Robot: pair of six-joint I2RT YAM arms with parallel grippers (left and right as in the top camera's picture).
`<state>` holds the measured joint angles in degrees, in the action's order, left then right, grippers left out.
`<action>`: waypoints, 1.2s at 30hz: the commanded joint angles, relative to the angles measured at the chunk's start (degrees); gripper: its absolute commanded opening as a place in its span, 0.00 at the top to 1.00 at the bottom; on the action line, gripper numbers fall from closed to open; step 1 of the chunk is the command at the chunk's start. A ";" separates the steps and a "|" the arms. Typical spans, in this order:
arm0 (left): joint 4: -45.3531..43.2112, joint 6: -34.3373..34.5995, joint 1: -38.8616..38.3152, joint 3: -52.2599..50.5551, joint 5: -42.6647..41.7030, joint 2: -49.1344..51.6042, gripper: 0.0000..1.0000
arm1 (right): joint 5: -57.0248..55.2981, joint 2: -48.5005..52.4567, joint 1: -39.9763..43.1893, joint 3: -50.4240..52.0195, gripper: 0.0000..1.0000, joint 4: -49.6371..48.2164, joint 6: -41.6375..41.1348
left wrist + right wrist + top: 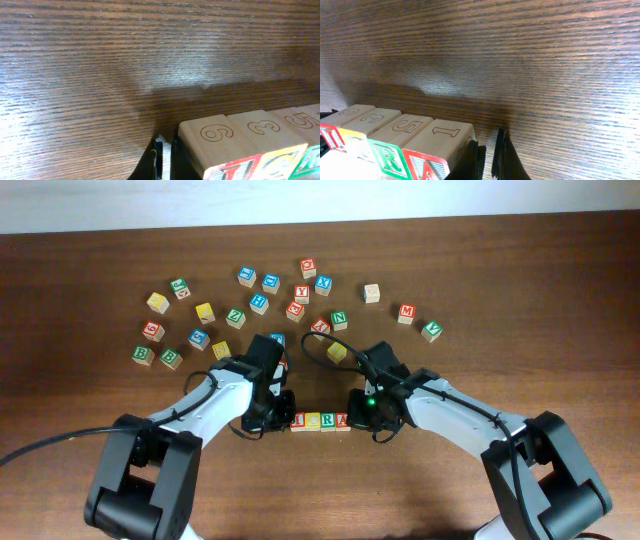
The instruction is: Spell out ICRA
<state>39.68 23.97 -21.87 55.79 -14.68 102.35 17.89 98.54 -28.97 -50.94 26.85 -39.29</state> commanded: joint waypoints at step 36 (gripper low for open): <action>0.37 0.37 -2.32 -1.01 3.48 -1.64 0.98 | -0.46 1.18 -0.59 0.74 0.96 -2.25 -0.02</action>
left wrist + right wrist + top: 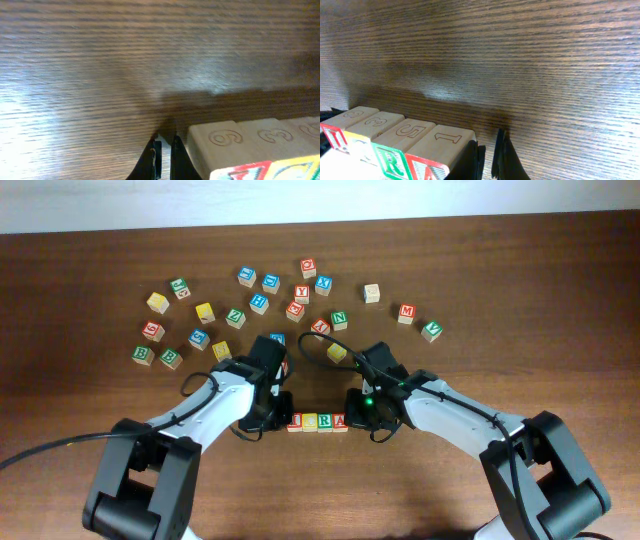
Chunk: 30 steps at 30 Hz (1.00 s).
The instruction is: Spell out ICRA
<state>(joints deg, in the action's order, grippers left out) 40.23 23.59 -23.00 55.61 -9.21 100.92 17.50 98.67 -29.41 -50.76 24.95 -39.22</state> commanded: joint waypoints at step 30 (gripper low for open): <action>3.69 3.96 -1.99 11.06 3.96 1.33 1.00 | -0.22 -4.57 9.55 -6.36 0.80 13.68 4.09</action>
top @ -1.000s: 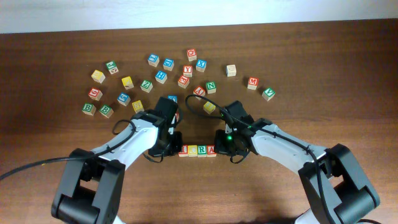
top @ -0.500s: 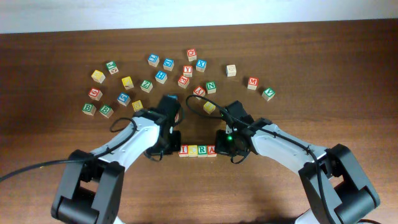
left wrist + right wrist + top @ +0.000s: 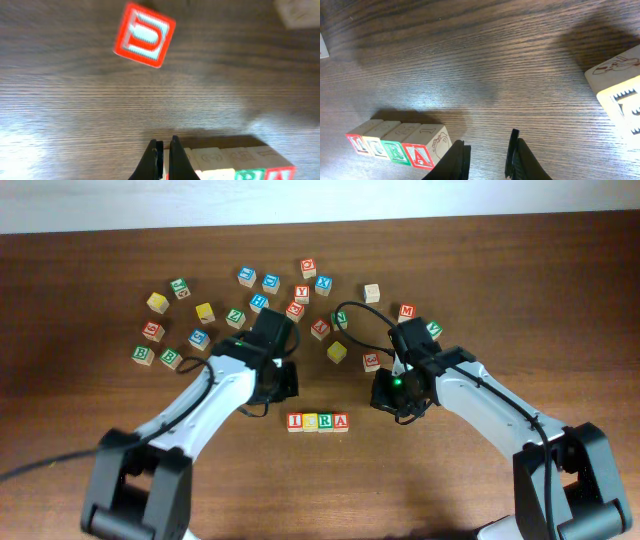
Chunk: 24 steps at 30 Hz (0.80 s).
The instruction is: Spell out ICRA
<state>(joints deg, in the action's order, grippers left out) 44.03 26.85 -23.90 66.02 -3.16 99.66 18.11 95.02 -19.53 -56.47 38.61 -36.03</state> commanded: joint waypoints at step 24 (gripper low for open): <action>0.22 0.50 -4.61 0.66 -3.54 6.25 1.00 | -0.98 -0.92 -0.33 -0.66 0.81 -0.02 0.87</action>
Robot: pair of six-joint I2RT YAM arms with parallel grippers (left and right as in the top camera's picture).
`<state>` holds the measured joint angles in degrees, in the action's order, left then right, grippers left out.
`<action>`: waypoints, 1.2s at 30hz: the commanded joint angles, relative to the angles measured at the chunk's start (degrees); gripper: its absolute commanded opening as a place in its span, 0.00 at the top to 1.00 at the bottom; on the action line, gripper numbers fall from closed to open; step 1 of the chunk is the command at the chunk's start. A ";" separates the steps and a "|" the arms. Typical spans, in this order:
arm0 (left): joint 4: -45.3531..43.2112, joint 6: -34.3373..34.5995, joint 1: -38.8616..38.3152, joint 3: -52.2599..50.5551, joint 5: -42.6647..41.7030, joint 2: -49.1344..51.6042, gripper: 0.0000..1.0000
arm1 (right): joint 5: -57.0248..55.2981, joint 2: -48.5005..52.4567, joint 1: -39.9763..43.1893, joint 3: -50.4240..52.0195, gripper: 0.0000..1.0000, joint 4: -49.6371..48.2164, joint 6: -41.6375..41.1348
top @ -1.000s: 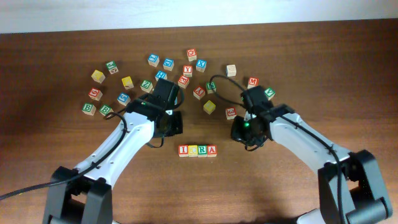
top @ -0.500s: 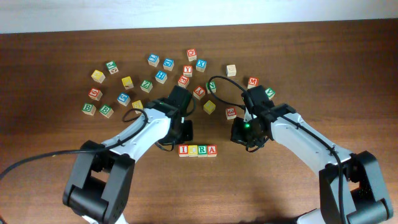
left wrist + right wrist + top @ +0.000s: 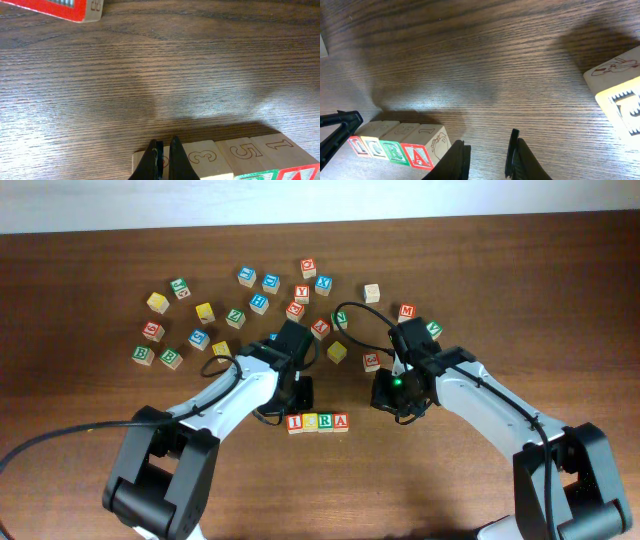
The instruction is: Spell out ICRA
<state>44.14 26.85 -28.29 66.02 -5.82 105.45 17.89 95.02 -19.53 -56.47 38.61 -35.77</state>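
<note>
Four letter blocks stand in a touching row (image 3: 318, 422) reading I, C, R, A from left to right. My left gripper (image 3: 297, 396) is shut, with its tips (image 3: 162, 152) just above the back top edge of the I block (image 3: 145, 162). It holds nothing. The C, R and A blocks run to its right, with numbers 3, 5 and 1 on their back faces. My right gripper (image 3: 391, 394) stands open on the table to the right of the A block (image 3: 420, 154), a little apart from it. Nothing lies between its fingers (image 3: 487, 152).
Many loose letter blocks lie scattered across the back of the table (image 3: 270, 285). A yellow block (image 3: 337, 351) and a red block (image 3: 371, 361) sit close behind the two arms. The red one shows at the right edge of the right wrist view (image 3: 620, 95).
My left gripper, still shut, has moved right and toward the row, from behind its left end to the back of the I block. The right gripper and the row have not moved.
Both grippers were shut and pressed against the ends of the ICRA row, left at the I and right at the A. Later both stood away from the row, the right one open. Now the left one is back at the I block.
</note>
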 commanded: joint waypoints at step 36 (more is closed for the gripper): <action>8.61 -1.20 12.50 -2.58 -4.72 0.33 1.00 | -5.92 2.89 -16.52 0.04 0.96 2.47 -5.70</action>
<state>54.68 26.57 -14.87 66.54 -7.09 105.45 13.10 96.49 -35.66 -56.36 41.71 -40.49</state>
